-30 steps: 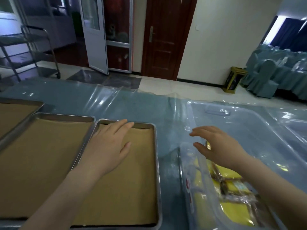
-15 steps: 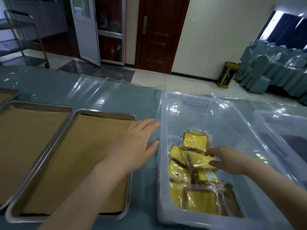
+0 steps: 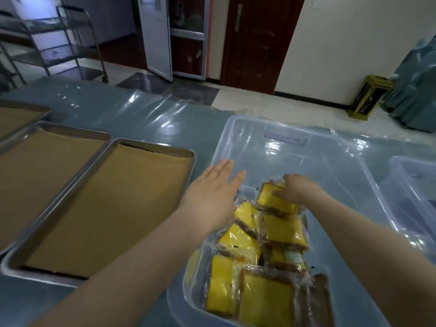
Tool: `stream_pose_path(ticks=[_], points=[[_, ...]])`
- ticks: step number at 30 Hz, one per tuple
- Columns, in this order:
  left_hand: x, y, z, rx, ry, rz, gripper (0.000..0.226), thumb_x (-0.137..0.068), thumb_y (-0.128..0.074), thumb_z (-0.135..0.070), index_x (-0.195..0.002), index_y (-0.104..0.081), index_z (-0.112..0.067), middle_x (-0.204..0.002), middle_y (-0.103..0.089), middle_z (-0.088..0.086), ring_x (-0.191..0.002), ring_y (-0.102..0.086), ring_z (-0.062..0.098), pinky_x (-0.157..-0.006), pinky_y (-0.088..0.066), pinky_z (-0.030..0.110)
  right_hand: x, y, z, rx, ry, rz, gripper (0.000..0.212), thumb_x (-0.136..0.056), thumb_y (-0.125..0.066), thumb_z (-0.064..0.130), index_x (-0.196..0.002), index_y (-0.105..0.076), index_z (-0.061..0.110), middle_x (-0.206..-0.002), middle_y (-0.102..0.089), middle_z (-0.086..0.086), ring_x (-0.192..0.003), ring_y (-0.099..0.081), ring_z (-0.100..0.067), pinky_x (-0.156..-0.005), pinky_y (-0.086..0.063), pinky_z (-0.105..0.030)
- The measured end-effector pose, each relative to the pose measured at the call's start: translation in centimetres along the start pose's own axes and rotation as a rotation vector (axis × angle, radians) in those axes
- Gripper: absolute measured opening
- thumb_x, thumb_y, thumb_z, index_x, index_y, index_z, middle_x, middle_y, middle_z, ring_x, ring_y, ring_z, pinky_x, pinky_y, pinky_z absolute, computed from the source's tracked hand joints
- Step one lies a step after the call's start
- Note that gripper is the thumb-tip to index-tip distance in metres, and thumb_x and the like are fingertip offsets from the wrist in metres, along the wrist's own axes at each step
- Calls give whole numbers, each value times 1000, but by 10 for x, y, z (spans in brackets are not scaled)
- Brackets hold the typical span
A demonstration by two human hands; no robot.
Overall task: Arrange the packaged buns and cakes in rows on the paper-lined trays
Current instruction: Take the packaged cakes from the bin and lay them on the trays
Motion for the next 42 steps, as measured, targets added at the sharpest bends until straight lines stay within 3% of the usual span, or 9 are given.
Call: stream_pose_path(ticks=[6, 11, 14, 18, 21, 24, 31, 37, 42], points=[[1, -2, 0, -88, 8, -18, 69, -97, -41, -28, -149, 3, -22, -157, 10, 10, -144, 9, 22, -111, 9, 31, -6, -9, -15, 26, -116, 7, 77, -62, -66, 74, -115, -55, 18, -120, -57, -7, -111, -53, -31, -91, -46, -41], [0, -1, -1, -129, 6, -13, 65, -98, -39, -25, -150, 0, -21, -157, 8, 10, -144, 8, 23, -112, 7, 32, 3, 6, -6, -73, 24, 40, 65, -70, -76, 44, -124, -50, 18, -128, -55, -8, -113, -53, -30, -85, -47, -35], [0, 0, -2, -144, 1, -8, 64, -98, -39, -24, -150, -2, -21, -157, 7, 10, -144, 7, 23, -113, 6, 33, 9, 26, -3, -155, 48, -62, 56, -75, -71, 25, -125, -48, 16, -126, -57, -10, -109, -55, -31, -80, -48, -34], [1, 1, -3, -155, -3, -3, 63, -97, -39, -23, -150, -5, -20, -158, 4, 11, -144, 5, 24, -115, 3, 35, 25, 61, 0, -253, 34, -167, 53, -75, -72, 28, -120, -49, 14, -115, -59, -10, -94, -54, -28, -68, -44, -33], [1, 3, -4, -163, -7, -17, 60, -97, -38, -23, -149, -9, -19, -158, 2, 11, -144, 3, 24, -115, 3, 35, 37, 53, 9, -280, 47, -9, 63, -74, -77, 36, -124, -51, 7, -119, -56, -10, -103, -56, -29, -75, -44, -32], [1, 3, -4, -182, -10, -18, 58, -97, -37, -23, -149, -10, -17, -157, -1, 12, -144, 1, 25, -115, 2, 35, 55, 1, 19, -395, 70, 323, 67, -73, -80, 32, -126, -51, 3, -125, -57, -9, -104, -59, -26, -82, -49, -32], [3, 6, -3, -191, -9, -42, 56, -97, -38, -22, -148, -16, -16, -156, -10, 12, -144, -2, 25, -115, 0, 35, 75, -38, 35, -34, 176, 582, 70, -73, -76, 48, -130, -53, 13, -133, -52, -5, -118, -52, -27, -97, -46, -37], [2, 4, -5, -196, -10, -25, 56, -97, -40, -22, -147, -17, -15, -156, -12, 12, -144, -2, 25, -114, 0, 34, 84, -4, 44, 261, 346, 309, 78, -71, -78, 44, -136, -40, 22, -137, -48, -3, -121, -49, -26, -98, -44, -40], [2, 0, -4, -250, 2, 3, 57, -97, -37, -25, -148, -13, -16, -156, -13, 11, -144, -1, 25, -114, -1, 33, 98, 17, 18, 312, 352, 67, 62, -74, -74, 29, -125, -40, 27, -116, -57, 0, -100, -56, -24, -69, -45, -34]])
Point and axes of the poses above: each hand's wrist, its own x-axis away from the middle knuckle, its own y-axis out of the back of the hand, z = x × y, the point moved 8 cm from there along -x, towards the middle knuckle
